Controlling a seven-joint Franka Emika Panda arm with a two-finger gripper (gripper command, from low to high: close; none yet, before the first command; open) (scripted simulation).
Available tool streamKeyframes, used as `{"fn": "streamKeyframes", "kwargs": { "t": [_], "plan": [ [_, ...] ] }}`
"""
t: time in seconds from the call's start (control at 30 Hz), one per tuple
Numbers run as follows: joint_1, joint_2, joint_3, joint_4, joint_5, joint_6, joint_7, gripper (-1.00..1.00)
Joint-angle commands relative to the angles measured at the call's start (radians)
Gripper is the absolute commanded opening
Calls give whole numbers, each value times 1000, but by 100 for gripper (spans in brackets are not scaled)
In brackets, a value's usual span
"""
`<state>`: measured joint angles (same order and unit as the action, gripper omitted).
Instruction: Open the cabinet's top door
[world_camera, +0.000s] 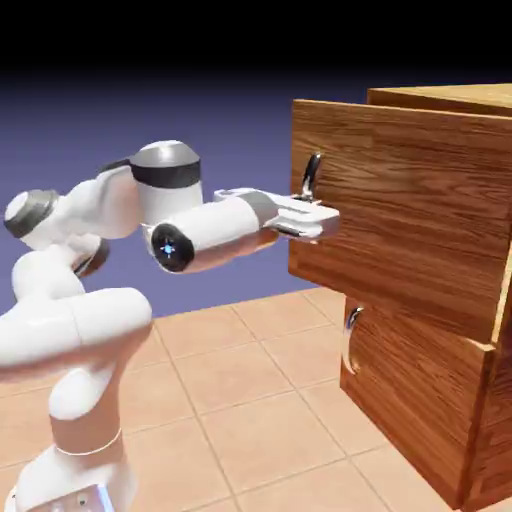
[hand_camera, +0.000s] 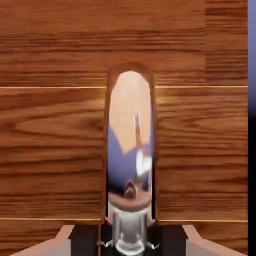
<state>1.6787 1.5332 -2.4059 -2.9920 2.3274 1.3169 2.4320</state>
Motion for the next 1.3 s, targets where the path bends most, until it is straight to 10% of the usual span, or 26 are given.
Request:
{"fn": "streamKeyframes", "kwargs": {
  "t": [0.0,0.6,1.27],
  "plan": [
    [-22,-19,-20,-1,-24,-45,-17,-100],
    [-545,-579,-124,269,-655,-723,-552,-100],
    [-751,-1304,123,829,-1269,-696,-882,-100]
  ]
}}
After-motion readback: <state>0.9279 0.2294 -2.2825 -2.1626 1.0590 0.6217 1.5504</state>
